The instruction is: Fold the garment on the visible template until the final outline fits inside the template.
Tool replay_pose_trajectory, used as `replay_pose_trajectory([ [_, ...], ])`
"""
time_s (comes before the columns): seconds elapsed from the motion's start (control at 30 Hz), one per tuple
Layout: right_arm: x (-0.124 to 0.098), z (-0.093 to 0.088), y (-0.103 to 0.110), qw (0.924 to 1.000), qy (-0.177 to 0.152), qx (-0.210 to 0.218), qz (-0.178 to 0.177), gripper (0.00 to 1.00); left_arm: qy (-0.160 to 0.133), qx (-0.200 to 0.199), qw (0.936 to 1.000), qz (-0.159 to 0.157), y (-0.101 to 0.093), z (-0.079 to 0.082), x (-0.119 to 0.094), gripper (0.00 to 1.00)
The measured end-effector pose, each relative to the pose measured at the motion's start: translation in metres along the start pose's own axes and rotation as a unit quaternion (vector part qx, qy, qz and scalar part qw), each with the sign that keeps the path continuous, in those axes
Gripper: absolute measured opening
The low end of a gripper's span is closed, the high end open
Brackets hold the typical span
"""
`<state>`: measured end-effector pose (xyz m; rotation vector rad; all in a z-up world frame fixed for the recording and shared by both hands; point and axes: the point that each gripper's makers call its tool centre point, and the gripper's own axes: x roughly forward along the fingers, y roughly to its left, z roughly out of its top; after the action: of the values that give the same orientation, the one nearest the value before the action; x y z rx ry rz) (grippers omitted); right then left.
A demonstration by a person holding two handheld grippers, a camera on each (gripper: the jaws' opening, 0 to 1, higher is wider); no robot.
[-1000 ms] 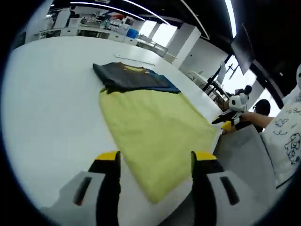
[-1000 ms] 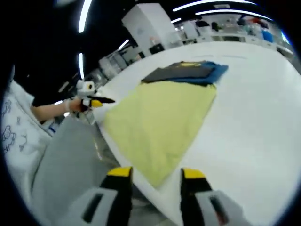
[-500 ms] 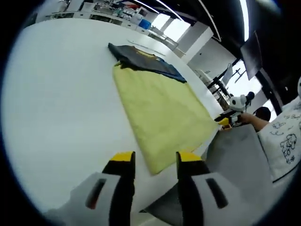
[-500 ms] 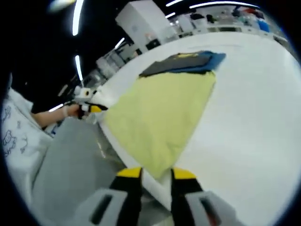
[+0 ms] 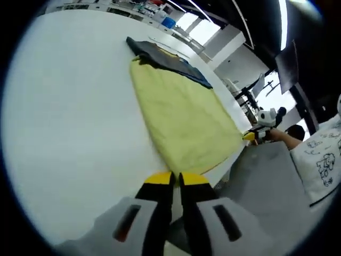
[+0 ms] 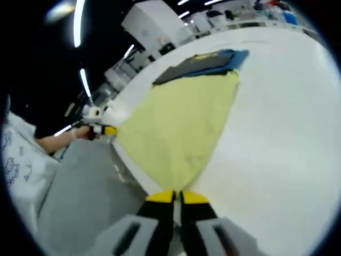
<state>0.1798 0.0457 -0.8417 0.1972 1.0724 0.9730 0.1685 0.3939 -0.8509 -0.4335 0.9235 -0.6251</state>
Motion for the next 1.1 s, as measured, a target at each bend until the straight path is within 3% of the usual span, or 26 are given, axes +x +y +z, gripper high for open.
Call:
replay_pose_trajectory([
  [0.2,-0.004,0.0,0.004,1.0,0.001,0.006,0.006,0.0,0.004,0.0,1.0,0.004,-0.011,-0.002,-0.002,0.0],
  [0.4,-0.013,0.001,0.006,0.9999,0.002,0.011,0.011,0.0,0.009,-0.012,0.9997,-0.02,-0.033,-0.003,-0.008,0.0],
  [0.77,-0.038,-0.007,0.015,0.9989,-0.001,0.038,0.028,0.0,0.054,-0.014,0.9954,-0.078,-0.072,-0.016,-0.018,0.0],
  [0.9,-0.043,-0.003,0.018,0.9982,-0.011,0.048,0.033,0.0,0.036,-0.015,0.9946,-0.096,-0.081,-0.002,-0.024,0.0],
  [1.0,-0.048,0.008,0.02,0.9974,-0.027,0.052,0.041,0.0,-0.001,-0.025,0.9934,-0.112,-0.087,0.022,-0.029,0.0],
  [1.1,-0.055,0.03,0.017,0.9956,-0.06,0.055,0.046,0.0,-0.031,-0.018,0.9914,-0.126,-0.092,0.048,-0.035,0.0],
])
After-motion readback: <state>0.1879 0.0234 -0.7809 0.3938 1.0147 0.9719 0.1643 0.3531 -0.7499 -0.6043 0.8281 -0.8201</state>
